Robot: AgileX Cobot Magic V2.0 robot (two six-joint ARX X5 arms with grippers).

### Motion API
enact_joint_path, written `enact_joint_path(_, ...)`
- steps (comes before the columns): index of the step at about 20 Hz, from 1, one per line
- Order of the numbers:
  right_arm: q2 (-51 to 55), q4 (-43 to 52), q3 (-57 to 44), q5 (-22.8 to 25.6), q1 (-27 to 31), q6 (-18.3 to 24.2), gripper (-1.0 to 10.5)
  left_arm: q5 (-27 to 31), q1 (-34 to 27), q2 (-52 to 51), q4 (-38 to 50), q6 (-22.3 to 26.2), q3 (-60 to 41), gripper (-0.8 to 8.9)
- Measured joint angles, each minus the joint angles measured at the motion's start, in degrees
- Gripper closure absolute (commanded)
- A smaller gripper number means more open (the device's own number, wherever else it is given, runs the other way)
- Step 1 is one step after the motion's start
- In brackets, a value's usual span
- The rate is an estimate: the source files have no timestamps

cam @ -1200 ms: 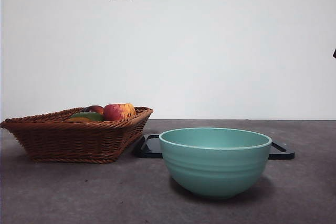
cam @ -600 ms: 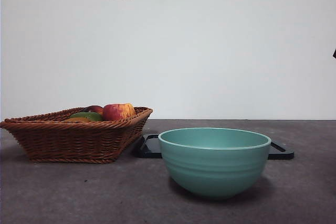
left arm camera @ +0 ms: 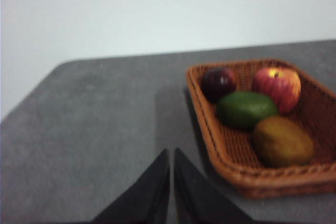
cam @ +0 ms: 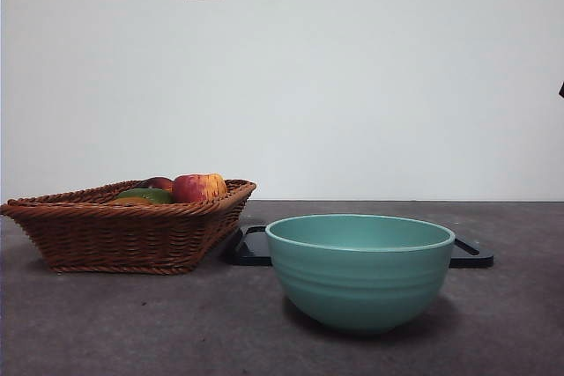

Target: Pick up the wifruite, put it on the bowl, pick up the plate, put it on desk

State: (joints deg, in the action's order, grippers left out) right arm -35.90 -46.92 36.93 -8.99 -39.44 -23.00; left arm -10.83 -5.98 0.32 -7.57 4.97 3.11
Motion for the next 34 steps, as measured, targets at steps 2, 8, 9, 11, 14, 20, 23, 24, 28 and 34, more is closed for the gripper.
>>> enact_joint_path(2, 0.0, 0.0, 0.0, 0.0, 0.0, 0.0, 9.4, 0.0, 0.0, 0.0, -1.4, 0.0, -1.1, 8.01)
enact_joint_path(8, 0.0, 0.0, 0.0, 0.0, 0.0, 0.0, 9.4, 0.0, 0.0, 0.0, -2.2, -0.6, -1.3, 8.01)
enact_joint_path(9, 0.0, 0.0, 0.0, 0.0, 0.0, 0.0, 9.4, 0.0, 0.0, 0.0, -2.2, -0.6, -1.3, 8.01)
enact_joint_path(11, 0.0, 0.0, 0.0, 0.0, 0.0, 0.0, 9.4, 0.0, 0.0, 0.0, -2.2, -0.6, -1.3, 8.01)
enact_joint_path(14, 0.0, 0.0, 0.0, 0.0, 0.0, 0.0, 9.4, 0.0, 0.0, 0.0, -2.2, -0.6, -1.3, 8.01)
enact_joint_path(20, 0.0, 0.0, 0.0, 0.0, 0.0, 0.0, 9.4, 0.0, 0.0, 0.0, -2.2, -0.6, -1.3, 8.01)
enact_joint_path(23, 0.0, 0.0, 0.0, 0.0, 0.0, 0.0, 9.4, 0.0, 0.0, 0.0, -2.2, -0.6, -1.3, 8.01)
enact_joint_path(24, 0.0, 0.0, 0.0, 0.0, 0.0, 0.0, 9.4, 0.0, 0.0, 0.0, -2.2, -0.6, -1.3, 8.01)
enact_joint_path(28, 0.2, 0.3, 0.0, 0.7, 0.0, 0.3, 9.4, 0.0, 0.0, 0.0, -2.2, -0.6, -1.3, 8.01)
enact_joint_path(34, 6.8, 15.4, -0.5, 8.6, 12.8, 5.8, 9.4, 0.0, 0.0, 0.0, -2.2, -0.6, -1.3, 8.01)
